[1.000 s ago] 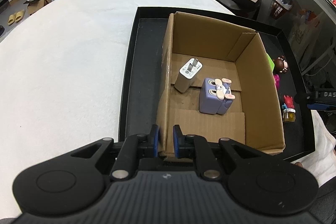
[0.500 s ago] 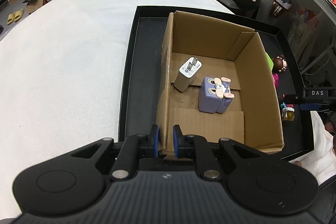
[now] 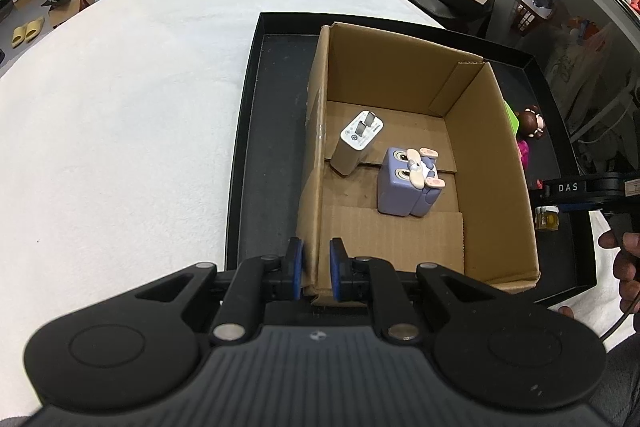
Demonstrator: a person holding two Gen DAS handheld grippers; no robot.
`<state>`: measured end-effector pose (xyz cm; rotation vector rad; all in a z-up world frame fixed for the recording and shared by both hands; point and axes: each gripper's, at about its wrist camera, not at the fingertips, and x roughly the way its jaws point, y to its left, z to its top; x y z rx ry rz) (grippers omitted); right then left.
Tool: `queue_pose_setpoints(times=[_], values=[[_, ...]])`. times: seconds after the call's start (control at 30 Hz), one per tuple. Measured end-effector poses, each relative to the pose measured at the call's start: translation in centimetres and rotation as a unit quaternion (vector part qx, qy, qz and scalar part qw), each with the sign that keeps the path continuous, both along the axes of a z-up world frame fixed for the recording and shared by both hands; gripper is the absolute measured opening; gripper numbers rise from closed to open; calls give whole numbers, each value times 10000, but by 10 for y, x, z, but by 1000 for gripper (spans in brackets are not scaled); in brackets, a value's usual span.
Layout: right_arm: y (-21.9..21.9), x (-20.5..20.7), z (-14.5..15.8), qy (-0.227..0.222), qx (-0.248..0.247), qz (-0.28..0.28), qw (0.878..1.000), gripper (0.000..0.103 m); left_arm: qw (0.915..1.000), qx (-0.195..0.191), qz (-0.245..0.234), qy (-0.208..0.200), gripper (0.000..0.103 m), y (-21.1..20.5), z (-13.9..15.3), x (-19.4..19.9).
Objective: Organize rigid objects
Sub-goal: 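Close the right gripper on the red crab figure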
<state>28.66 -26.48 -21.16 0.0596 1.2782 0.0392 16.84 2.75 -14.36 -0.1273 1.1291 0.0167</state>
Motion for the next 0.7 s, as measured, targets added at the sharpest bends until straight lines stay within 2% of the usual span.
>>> queue_pose_setpoints(times=[0.1, 0.27, 0.33, 0.5, 0.7], values=[[3, 0, -1, -1, -38, 50, 10000, 55, 10000, -52, 30, 16, 13, 2, -1, 0], [8, 1, -5, 10, -293, 94, 9995, 48, 10000, -43, 32, 33, 13, 3, -3, -1], [9, 1, -6, 19, -270, 122, 9996, 39, 10000, -34, 23, 41, 13, 2, -4, -1], [10, -3, 3, -141, -368, 156, 9991, 39, 10000, 9, -7, 21, 13, 0, -3, -1], [9, -8, 17, -362, -199, 153, 9990, 38, 10000, 69, -12, 11, 13, -3, -3, -2]])
